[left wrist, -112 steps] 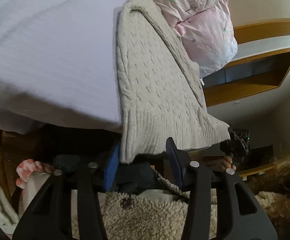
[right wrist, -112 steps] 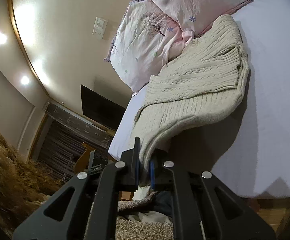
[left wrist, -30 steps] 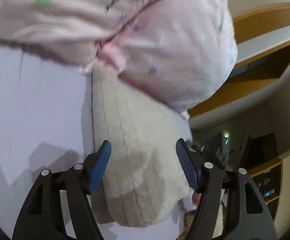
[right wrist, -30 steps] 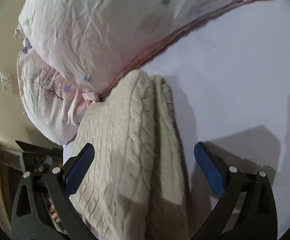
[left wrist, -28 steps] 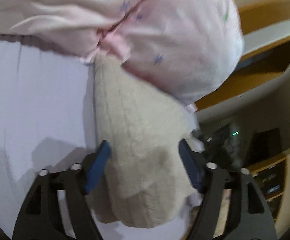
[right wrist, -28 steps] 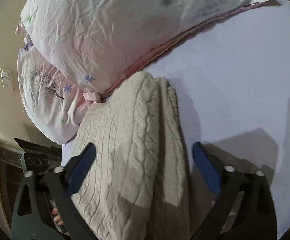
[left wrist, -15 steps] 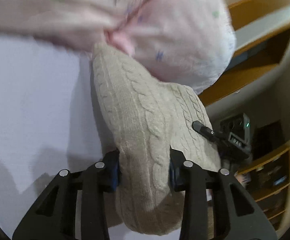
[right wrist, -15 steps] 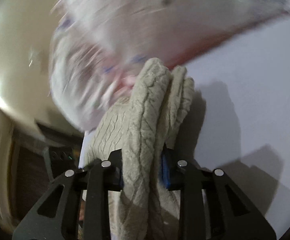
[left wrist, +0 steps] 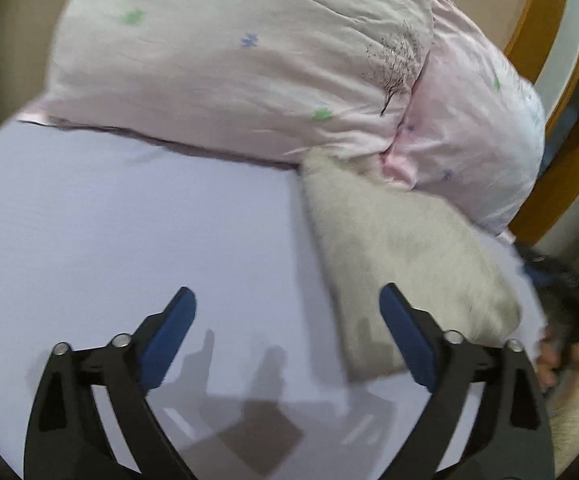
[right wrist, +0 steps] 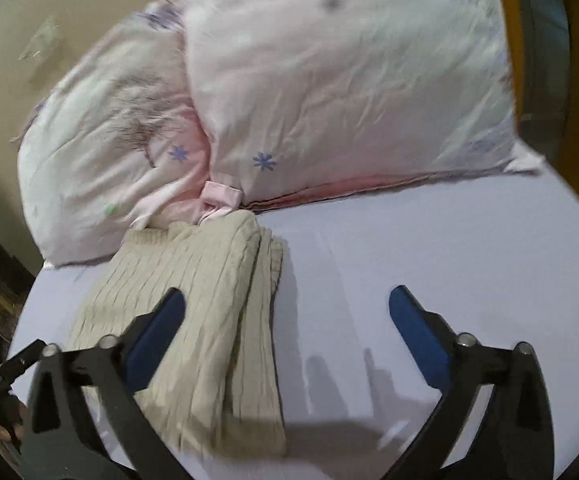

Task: Fold small clothes
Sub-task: 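Open both grippers and pull them back from the folded sweater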

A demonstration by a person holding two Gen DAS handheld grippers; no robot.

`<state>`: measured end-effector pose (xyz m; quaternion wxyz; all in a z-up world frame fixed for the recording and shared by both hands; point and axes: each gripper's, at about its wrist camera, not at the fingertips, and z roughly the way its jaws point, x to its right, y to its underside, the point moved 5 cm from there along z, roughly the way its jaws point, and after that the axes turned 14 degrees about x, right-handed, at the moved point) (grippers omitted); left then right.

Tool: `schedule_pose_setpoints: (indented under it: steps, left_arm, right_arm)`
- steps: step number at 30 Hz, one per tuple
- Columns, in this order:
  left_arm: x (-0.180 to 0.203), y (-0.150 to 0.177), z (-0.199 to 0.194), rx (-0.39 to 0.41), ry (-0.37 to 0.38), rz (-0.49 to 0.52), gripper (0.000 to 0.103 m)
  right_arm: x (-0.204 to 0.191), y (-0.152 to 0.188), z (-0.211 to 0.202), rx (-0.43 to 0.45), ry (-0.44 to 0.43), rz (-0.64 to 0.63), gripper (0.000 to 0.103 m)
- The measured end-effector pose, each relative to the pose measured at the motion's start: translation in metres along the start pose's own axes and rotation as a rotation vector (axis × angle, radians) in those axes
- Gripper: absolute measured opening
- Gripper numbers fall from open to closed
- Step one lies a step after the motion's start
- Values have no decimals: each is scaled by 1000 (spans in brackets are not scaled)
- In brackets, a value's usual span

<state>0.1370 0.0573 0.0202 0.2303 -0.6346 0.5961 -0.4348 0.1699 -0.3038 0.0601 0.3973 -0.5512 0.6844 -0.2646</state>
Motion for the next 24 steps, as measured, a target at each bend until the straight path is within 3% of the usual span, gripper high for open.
schedule_pose_setpoints:
  steps: [2,7,12,18,24]
  left_arm:
    - [3,14,-8,-24,-59,41,102]
    - [26,50,-3,-112,-88,120,102]
    - [47,67,7,-143,-104,199,102]
    - [58,81,14,-131,-148,276,102]
    - [58,81,15,-125,-153,263,102]
  right_arm:
    - [-5,14,-16,-40,16,-32,101]
    - [-15,67,-44,-98,-35,-59,101]
    - [-38,115,-29,-212,4,-126,101]
    - [-55,131,-21,-231,80,-242,101]
    - [-58,135,-20,-229,71,-260,101]
